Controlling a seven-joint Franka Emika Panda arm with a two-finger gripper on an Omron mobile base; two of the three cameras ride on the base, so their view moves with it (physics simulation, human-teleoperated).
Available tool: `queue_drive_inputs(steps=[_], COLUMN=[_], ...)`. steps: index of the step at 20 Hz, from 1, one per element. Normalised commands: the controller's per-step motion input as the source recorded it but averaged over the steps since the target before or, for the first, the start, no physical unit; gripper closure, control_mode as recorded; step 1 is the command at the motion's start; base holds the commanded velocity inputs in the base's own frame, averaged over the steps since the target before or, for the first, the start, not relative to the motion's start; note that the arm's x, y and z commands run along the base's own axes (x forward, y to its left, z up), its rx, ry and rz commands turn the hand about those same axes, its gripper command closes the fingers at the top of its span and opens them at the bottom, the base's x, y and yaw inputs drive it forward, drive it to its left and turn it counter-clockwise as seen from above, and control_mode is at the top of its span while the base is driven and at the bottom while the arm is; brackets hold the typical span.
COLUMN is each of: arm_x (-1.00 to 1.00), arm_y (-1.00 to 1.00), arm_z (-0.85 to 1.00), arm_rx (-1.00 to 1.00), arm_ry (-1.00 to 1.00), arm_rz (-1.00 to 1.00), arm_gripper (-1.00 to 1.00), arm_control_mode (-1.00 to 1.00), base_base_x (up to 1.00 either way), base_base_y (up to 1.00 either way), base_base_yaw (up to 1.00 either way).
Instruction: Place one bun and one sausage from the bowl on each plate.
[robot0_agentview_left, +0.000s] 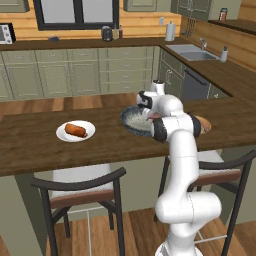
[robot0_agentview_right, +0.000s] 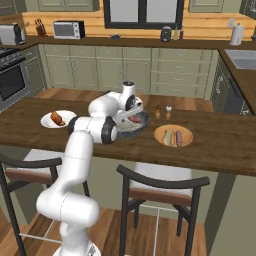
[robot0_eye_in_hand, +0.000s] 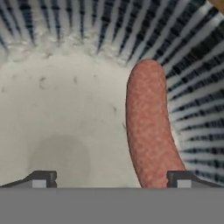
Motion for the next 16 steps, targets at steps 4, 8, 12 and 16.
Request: queue_drive_inputs(steps=[4, 8, 12, 16], arm_x=[0.00, 0.02, -0.11, -0.36], arm_y=[-0.11, -0.05, 0.00, 0.00], arm_z=[-0.15, -0.07, -0.26, -0.39], arm_rx=[0.00, 0.00, -0.01, -0.01], arm_ry=[0.00, 0.00, 0.02, 0.11], arm_rz=[0.00, 0.00, 0.00, 0.00], arm_gripper=[-1.00, -1.00, -1.00, -1.00], arm_control_mode=[-1.00, -1.00, -1.00, -1.00], base_base_x=[0.00, 0.00, 0.00, 0.00], base_base_y=[0.00, 0.00, 0.00, 0.00], base_base_yaw=[0.00, 0.00, 0.00, 0.00])
